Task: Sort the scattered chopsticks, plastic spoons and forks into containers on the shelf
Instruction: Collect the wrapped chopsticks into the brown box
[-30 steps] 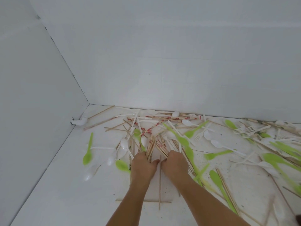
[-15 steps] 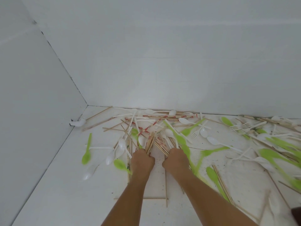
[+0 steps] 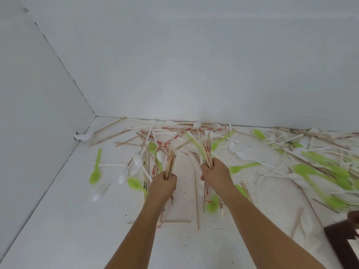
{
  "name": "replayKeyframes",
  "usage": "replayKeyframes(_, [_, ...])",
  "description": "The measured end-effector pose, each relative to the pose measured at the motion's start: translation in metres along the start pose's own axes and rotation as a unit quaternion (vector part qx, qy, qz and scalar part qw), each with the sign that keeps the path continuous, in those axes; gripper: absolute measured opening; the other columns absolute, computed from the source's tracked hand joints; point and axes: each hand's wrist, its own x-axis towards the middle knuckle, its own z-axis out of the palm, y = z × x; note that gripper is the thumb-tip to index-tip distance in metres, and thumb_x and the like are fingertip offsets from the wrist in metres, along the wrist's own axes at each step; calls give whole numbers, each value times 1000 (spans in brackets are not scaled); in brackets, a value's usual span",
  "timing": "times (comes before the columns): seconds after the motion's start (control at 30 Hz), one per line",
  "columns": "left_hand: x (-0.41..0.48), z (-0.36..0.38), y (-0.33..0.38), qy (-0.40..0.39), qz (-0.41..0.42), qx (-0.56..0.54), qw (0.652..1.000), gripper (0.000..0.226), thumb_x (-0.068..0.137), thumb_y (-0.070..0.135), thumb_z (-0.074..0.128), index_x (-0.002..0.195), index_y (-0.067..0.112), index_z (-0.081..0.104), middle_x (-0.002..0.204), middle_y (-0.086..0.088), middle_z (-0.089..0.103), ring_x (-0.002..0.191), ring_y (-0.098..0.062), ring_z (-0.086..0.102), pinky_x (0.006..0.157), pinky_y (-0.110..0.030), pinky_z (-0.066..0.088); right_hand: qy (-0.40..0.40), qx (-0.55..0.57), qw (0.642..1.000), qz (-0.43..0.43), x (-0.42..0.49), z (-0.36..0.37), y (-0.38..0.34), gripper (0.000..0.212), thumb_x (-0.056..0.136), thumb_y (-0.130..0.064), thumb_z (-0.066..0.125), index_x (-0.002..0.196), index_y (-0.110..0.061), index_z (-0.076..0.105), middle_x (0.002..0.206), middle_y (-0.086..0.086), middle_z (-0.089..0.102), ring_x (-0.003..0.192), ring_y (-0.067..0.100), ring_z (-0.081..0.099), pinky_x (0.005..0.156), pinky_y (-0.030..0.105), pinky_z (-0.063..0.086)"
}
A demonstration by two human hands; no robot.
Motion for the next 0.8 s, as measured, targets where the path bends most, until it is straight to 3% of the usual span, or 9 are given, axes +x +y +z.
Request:
replayKeyframes(0.17, [-16, 8, 4, -10, 10, -51, 999, 45, 98, 51, 63, 96, 6, 64, 69, 1, 61, 57, -15, 52, 63, -34, 47, -16, 81, 997, -2, -25, -29, 14, 16, 104, -25, 49, 102, -16, 63, 76, 2, 72, 50, 10, 48, 54, 26, 43])
replayKeyframes(0.27, [-32, 11, 17, 1, 45, -53, 998, 46, 100, 56, 57, 86, 12, 59, 68, 1, 60, 56, -15, 55, 59, -30, 48, -10, 152, 988, 11, -38, -42, 23, 17, 108, -19, 45, 109, -16, 62, 73, 3, 62, 54, 12, 54, 48, 20, 46])
replayKeyframes(0.37, [-51, 12, 32, -14, 80, -76, 994, 57, 98, 62, 55, 86, 6, 61, 69, -3, 72, 57, -15, 66, 60, -33, 52, -31, 263, 964, -7, -49, -58, 32, 18, 111, -14, 40, 113, -11, 57, 68, 5, 56, 68, 27, 68, 67, 36, 58])
replayKeyframes(0.43, [-66, 17, 40, -17, 89, -65, 994, 63, 92, 67, 61, 78, 5, 60, 63, -7, 72, 55, -16, 68, 58, -30, 50, -46, 289, 955, -42, -56, -72, 38, 15, 111, -13, 40, 111, -12, 55, 72, 6, 55, 60, 29, 63, 65, 41, 53])
replayKeyframes(0.57, [-79, 44, 36, 7, 59, -32, 998, 56, 85, 57, 77, 74, 5, 62, 52, -3, 57, 43, -19, 51, 44, -26, 44, -86, 363, 923, -90, -78, -103, 52, 12, 109, -10, 43, 111, -8, 55, 72, 4, 51, 52, 21, 43, 56, 34, 40])
replayKeyframes(0.67, [-76, 70, 19, 40, 52, 93, 994, 27, 85, 38, 78, 79, 15, 65, 69, 1, 68, 61, -21, 62, 57, -33, 53, -102, 410, 900, -103, -88, -126, 69, 13, 100, -18, 54, 106, -7, 52, 68, 1, 42, 51, 16, 34, 51, 30, 32])
replayKeyframes(0.73, [-74, 85, 7, 70, 64, 171, 981, 19, 85, 32, 75, 84, 17, 63, 79, 1, 66, 75, -21, 63, 63, -32, 51, -68, 389, 912, -114, -92, -140, 81, 19, 94, -24, 60, 99, -8, 51, 65, -1, 38, 50, 14, 30, 48, 28, 30])
replayKeyframes(0.8, [-74, 96, -2, 98, 70, 217, 969, 19, 83, 31, 73, 87, 16, 61, 83, -1, 63, 76, -22, 62, 61, -32, 51, -6, 368, 924, -103, -96, -151, 91, 21, 95, -25, 65, 89, -10, 52, 58, -2, 35, 48, 15, 26, 48, 28, 25])
